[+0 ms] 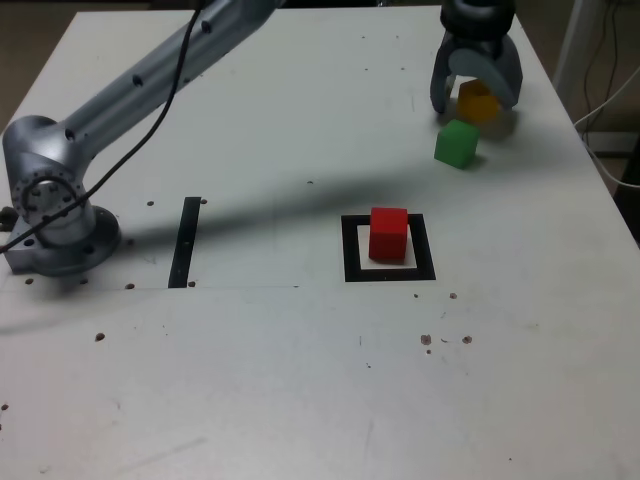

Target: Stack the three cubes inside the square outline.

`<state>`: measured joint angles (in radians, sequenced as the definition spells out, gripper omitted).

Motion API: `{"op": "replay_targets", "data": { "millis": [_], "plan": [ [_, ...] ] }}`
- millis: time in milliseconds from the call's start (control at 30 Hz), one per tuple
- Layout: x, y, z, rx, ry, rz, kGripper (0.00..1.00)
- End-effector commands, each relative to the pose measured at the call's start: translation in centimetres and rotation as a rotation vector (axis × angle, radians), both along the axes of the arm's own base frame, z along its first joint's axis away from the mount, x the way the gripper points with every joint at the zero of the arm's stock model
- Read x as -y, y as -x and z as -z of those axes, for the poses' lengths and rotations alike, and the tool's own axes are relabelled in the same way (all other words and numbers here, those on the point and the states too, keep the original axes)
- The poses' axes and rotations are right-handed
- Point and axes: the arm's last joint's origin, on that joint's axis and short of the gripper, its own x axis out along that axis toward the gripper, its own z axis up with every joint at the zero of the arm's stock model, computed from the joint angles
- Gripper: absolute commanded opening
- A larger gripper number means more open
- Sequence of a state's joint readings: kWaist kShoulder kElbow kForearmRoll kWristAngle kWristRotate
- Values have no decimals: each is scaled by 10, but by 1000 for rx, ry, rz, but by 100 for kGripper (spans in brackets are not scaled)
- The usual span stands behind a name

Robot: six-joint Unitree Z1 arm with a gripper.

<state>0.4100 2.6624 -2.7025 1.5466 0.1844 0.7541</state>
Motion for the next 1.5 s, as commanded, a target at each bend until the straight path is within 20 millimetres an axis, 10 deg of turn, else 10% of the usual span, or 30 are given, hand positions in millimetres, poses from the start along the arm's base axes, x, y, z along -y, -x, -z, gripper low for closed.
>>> {"op": "replay_targets", "data": {
  "millis": [0, 500, 967, 1467],
  "plan": [
    [0, -1, -2, 11, -7, 4, 79],
    [0, -2, -3, 19, -12, -14, 40],
    [11, -5, -17, 58, -9, -9, 39],
    [58, 41, -114, 96, -26, 49, 39]
  ]
}}
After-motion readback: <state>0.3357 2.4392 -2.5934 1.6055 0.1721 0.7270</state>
